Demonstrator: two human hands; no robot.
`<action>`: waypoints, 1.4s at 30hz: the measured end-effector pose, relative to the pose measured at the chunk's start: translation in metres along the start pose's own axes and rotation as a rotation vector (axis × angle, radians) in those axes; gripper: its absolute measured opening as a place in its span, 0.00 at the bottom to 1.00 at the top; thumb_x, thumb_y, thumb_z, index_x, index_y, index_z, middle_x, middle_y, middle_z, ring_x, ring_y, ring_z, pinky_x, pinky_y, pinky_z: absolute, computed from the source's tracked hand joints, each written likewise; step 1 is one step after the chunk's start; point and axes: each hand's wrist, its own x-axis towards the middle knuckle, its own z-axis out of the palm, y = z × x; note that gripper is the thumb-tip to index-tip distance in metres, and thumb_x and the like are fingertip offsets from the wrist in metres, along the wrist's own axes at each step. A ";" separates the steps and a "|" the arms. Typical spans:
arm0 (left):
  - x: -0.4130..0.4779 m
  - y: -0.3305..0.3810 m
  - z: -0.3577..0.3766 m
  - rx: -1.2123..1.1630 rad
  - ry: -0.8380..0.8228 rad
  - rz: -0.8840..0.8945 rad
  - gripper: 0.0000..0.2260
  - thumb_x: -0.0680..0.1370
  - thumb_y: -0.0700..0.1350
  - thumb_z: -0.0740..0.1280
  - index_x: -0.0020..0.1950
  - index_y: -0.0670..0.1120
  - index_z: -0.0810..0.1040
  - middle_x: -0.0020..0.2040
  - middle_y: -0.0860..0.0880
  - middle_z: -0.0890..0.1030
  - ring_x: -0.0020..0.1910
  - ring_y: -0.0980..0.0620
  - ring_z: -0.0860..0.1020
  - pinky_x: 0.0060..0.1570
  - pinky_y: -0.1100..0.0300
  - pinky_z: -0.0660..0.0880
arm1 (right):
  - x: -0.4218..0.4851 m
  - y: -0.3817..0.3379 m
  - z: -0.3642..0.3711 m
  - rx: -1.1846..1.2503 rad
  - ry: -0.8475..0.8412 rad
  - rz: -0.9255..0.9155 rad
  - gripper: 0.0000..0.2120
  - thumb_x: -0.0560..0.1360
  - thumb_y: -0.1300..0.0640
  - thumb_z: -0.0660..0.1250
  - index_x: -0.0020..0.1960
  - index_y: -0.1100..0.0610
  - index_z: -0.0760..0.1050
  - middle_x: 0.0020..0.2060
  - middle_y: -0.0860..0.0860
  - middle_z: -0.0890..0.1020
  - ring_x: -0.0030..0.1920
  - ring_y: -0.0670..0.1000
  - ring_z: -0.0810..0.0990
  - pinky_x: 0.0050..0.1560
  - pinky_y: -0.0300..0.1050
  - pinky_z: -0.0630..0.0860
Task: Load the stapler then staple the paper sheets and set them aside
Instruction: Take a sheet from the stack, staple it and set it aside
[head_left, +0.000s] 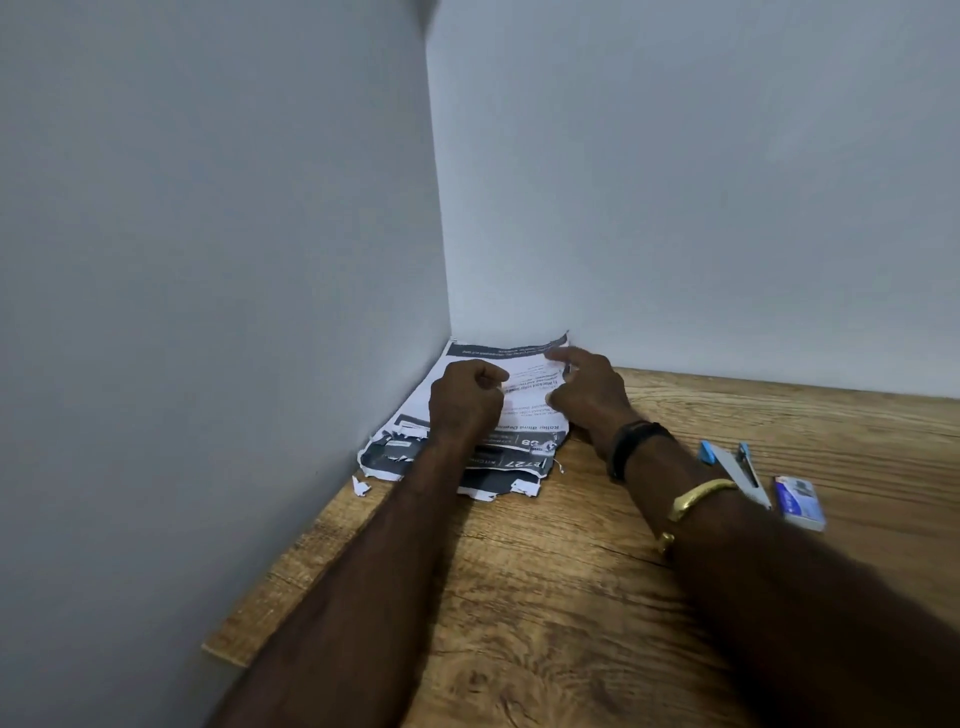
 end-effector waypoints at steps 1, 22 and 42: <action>-0.001 0.000 0.000 -0.002 -0.001 0.014 0.11 0.76 0.37 0.69 0.53 0.48 0.86 0.55 0.48 0.87 0.57 0.48 0.83 0.65 0.51 0.77 | 0.001 0.001 -0.001 0.021 -0.001 -0.002 0.27 0.68 0.72 0.69 0.62 0.50 0.81 0.61 0.53 0.82 0.58 0.54 0.82 0.60 0.52 0.81; -0.009 0.042 -0.004 -0.458 0.223 0.053 0.10 0.81 0.38 0.67 0.56 0.48 0.86 0.51 0.52 0.85 0.53 0.51 0.82 0.63 0.48 0.79 | -0.021 0.008 -0.091 0.456 0.164 -0.119 0.16 0.72 0.70 0.74 0.54 0.53 0.85 0.50 0.56 0.85 0.46 0.52 0.81 0.48 0.45 0.79; -0.042 0.110 0.095 -0.488 0.027 0.002 0.11 0.77 0.37 0.69 0.44 0.52 0.87 0.44 0.50 0.86 0.38 0.54 0.78 0.46 0.59 0.74 | -0.065 0.059 -0.213 0.439 0.388 -0.110 0.11 0.71 0.66 0.78 0.52 0.55 0.86 0.52 0.55 0.87 0.59 0.56 0.84 0.62 0.54 0.81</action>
